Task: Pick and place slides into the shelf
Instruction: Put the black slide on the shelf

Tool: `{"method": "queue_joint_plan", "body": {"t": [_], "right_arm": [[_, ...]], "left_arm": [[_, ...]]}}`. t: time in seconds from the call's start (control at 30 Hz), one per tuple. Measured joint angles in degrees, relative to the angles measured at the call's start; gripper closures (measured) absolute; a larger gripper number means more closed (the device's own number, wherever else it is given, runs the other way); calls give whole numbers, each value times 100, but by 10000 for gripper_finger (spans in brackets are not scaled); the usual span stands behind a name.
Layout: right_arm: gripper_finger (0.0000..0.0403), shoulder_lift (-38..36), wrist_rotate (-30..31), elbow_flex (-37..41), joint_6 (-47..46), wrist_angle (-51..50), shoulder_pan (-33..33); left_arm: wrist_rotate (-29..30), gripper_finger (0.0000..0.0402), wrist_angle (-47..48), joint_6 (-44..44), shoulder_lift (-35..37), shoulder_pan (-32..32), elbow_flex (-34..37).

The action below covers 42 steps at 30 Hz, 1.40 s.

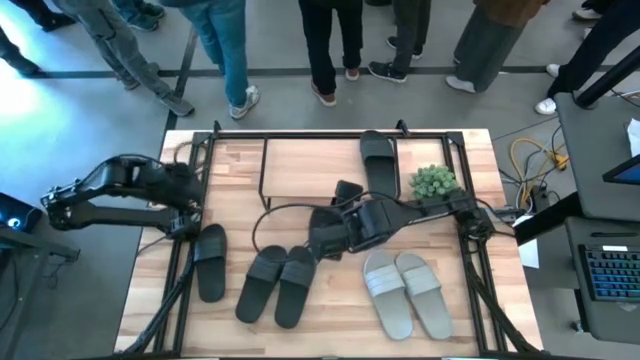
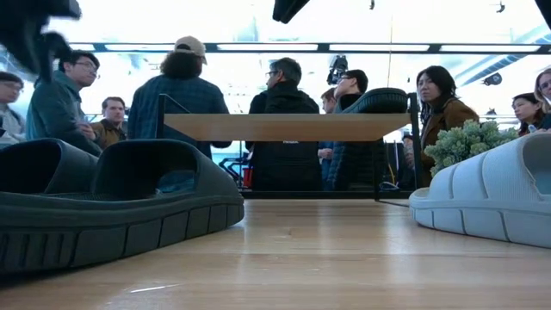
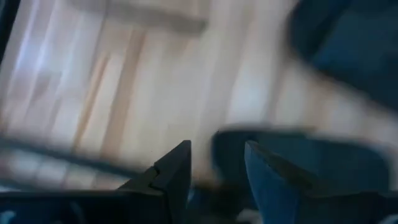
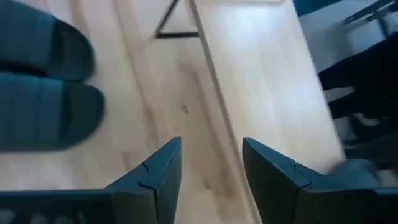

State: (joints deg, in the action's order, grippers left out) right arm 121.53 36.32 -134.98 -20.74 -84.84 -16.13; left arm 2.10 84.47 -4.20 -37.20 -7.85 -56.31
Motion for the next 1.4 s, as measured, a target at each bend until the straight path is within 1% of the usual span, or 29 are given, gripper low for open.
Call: {"method": "queue_joint_plan", "body": {"t": [0.07,0.17,0.27,0.33,0.4,0.47,0.53,0.6,0.67,0.8,0.83,0.87,0.93,0.97,1.03,1.1,1.17,1.27,1.33,1.4], "right_arm": [[243,-59,98,0,144,-106,67],[243,-164,134,0,259,-210,185],[243,-247,130,0,475,-257,257],[243,-333,122,4,617,-381,275],[243,-482,123,9,719,-511,295],[243,-644,128,10,798,-526,331],[243,-821,134,23,872,-521,348],[243,-974,174,24,929,-520,367],[243,-1153,263,37,949,-520,377],[243,-1451,296,44,1128,-519,394],[243,-1493,295,46,1164,-520,401],[243,-1521,297,46,1193,-518,399],[243,-1542,294,48,1270,-518,399],[243,-1542,294,50,1318,-518,399],[243,-1542,292,52,1444,-518,406],[243,-1530,293,52,1604,-518,419],[243,-1502,329,52,1778,-519,442],[243,-1481,376,59,1928,-518,479],[243,-1491,384,59,1995,-518,511],[243,-1506,388,57,2067,-518,530]], "left_arm": [[-410,288,-750,-61,6,13,-371],[-777,307,-2111,-309,50,10,-822],[-1036,314,-3149,-691,-203,42,-932],[-1080,315,-3144,-940,-445,164,-881],[-1072,315,-3076,-1197,-731,436,-826],[-1038,315,-3104,-1515,-891,870,-788],[-731,315,-3191,-1897,-1090,1443,-781],[-225,316,-3052,-2284,-1256,2132,-869],[506,321,-2657,-2800,-1376,2940,-1001],[2277,340,-1246,-4398,-1887,4524,-1320],[2567,344,-883,-4872,-2055,4836,-1372],[2687,346,-511,-5347,-2238,5109,-1410],[2671,348,-2,-6114,-2668,5548,-1450],[2544,349,230,-6346,-2940,5727,-1448],[2220,349,535,-6564,-3499,6050,-1434],[2086,349,540,-6574,-3993,6304,-1423],[2042,349,537,-6794,-4351,6507,-1424],[1813,344,547,-7443,-4665,6716,-1424],[1694,328,554,-7930,-4764,6872,-1422],[1565,304,558,-8273,-4866,7024,-1422]]}}
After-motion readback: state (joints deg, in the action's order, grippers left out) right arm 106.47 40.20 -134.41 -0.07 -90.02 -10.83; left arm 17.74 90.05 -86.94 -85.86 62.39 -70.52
